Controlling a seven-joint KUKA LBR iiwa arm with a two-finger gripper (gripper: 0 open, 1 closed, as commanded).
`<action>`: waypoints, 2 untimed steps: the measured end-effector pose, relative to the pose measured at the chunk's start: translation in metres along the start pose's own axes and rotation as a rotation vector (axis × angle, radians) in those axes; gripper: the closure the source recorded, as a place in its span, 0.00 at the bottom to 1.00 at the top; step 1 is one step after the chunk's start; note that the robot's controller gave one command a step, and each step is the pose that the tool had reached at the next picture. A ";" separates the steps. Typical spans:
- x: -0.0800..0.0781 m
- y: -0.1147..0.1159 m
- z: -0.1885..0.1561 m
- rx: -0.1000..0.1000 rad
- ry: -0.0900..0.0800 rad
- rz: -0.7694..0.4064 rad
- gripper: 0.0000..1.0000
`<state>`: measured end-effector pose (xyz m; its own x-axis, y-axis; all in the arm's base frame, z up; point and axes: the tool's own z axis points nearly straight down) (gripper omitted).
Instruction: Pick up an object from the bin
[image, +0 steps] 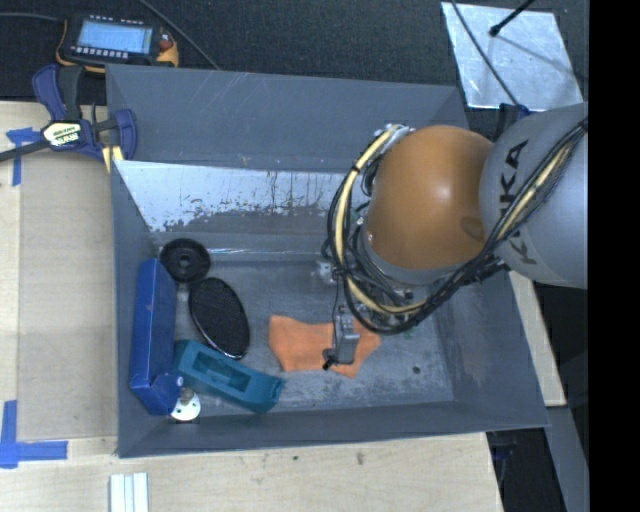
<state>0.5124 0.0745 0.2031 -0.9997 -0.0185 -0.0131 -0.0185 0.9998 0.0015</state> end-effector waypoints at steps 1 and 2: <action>-0.013 -0.023 0.054 0.001 0.010 0.082 0.00; -0.015 -0.035 0.102 0.002 0.011 0.025 1.00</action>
Offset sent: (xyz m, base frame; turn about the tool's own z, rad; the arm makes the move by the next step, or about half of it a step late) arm 0.0160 -0.0346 -0.1020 0.0239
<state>0.5290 0.0394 0.1010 -1.0000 0.0063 -0.0018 0.0063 1.0000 0.0002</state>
